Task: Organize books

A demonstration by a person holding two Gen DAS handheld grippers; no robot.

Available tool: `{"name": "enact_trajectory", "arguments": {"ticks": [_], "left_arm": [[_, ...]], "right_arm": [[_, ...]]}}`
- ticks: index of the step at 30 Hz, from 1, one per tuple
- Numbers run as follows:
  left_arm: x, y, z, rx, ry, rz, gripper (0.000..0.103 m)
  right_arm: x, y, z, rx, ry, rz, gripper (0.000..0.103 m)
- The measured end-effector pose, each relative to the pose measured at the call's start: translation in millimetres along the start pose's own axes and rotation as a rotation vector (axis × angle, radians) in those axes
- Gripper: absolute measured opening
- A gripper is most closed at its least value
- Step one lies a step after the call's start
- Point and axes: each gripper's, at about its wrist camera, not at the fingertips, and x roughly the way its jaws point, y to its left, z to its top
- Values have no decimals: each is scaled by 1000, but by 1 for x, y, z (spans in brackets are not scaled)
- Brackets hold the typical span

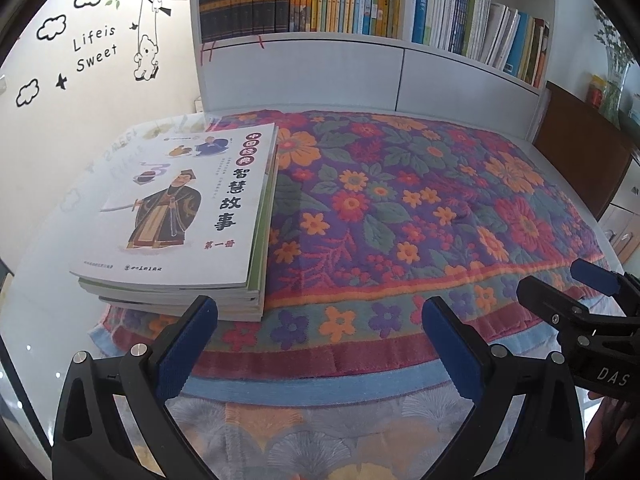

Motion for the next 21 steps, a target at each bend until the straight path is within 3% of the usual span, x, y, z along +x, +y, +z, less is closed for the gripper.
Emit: {"name": "enact_trajectory", "arguments": {"ticks": [21], "left_arm": [[-2, 3, -2, -1, 0, 12, 102]], "right_arm": [[-2, 7, -2, -14, 8, -10, 97]]}}
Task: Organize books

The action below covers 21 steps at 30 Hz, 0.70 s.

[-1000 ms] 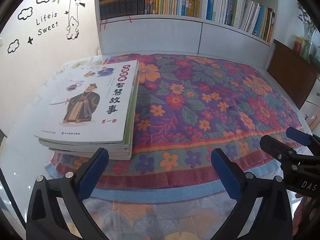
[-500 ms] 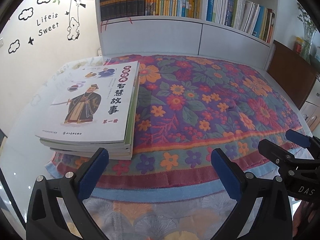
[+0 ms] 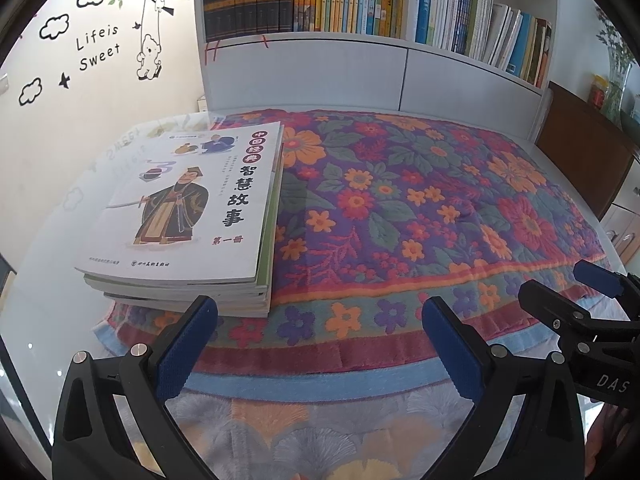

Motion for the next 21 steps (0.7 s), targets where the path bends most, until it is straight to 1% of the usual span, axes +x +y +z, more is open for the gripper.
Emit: {"name": "enact_trajectory", "arguments": {"ticks": [11, 21], "left_arm": [[-1, -1, 0, 9, -4, 1, 102], [-2, -2, 1, 11, -10, 5, 102]], "right_arm": [[-4, 6, -2, -19, -1, 1, 97], [-4, 5, -1, -8, -2, 10, 97]]}}
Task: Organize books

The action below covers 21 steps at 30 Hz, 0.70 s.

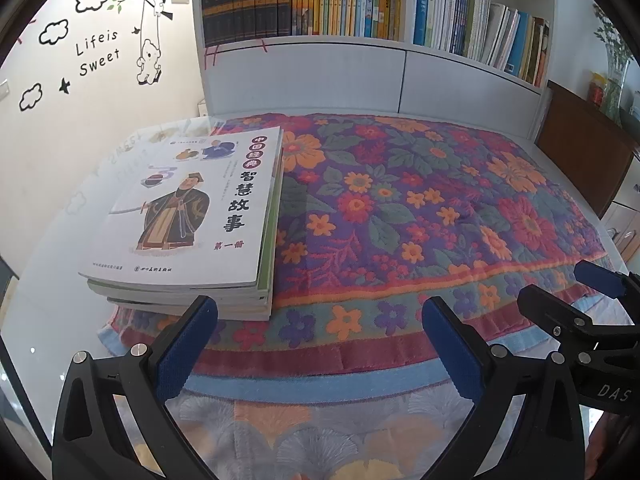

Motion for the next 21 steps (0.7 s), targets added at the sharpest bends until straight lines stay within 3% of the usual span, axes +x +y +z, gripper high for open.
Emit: {"name": "enact_trajectory", "arguments": {"ticks": [21], "left_arm": [[0, 2, 0, -12, -6, 1, 102]], "right_arm": [[2, 1, -2, 6, 5, 8, 97]]}}
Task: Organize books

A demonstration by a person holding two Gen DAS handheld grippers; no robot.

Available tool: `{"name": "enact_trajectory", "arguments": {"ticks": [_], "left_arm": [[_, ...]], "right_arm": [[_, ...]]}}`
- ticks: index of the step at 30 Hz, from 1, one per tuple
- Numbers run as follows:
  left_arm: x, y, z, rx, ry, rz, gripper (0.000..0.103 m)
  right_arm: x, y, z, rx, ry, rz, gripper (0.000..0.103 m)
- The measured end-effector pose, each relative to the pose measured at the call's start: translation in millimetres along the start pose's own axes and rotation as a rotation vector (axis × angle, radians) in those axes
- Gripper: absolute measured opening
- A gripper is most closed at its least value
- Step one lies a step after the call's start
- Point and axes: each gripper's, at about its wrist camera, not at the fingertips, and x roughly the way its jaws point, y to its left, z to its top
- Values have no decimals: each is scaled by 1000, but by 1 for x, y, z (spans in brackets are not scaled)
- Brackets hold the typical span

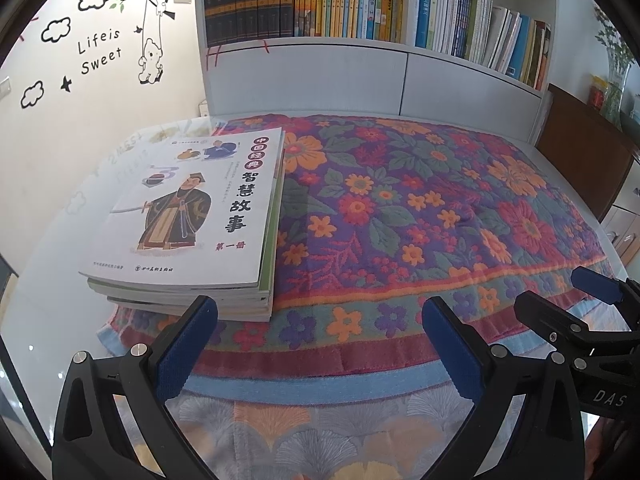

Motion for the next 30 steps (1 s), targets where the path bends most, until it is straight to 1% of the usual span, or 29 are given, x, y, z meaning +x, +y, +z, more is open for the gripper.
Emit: {"name": "enact_trajectory", "arguments": {"ticks": [4, 7, 18, 27, 30], "left_arm": [[0, 1, 0, -10, -3, -15, 102], [1, 0, -1, -6, 0, -3, 102], [6, -5, 0, 5, 6, -1, 102], [10, -12, 0, 27, 7, 14, 102], [13, -13, 0, 27, 18, 16, 102]], "right_arm": [[0, 0, 0, 1, 0, -7, 97], [2, 1, -2, -7, 9, -19, 97], [6, -2, -3, 2, 18, -10, 97], [10, -5, -4, 6, 28, -22, 97], [12, -7, -3, 5, 33, -29, 97]]}}
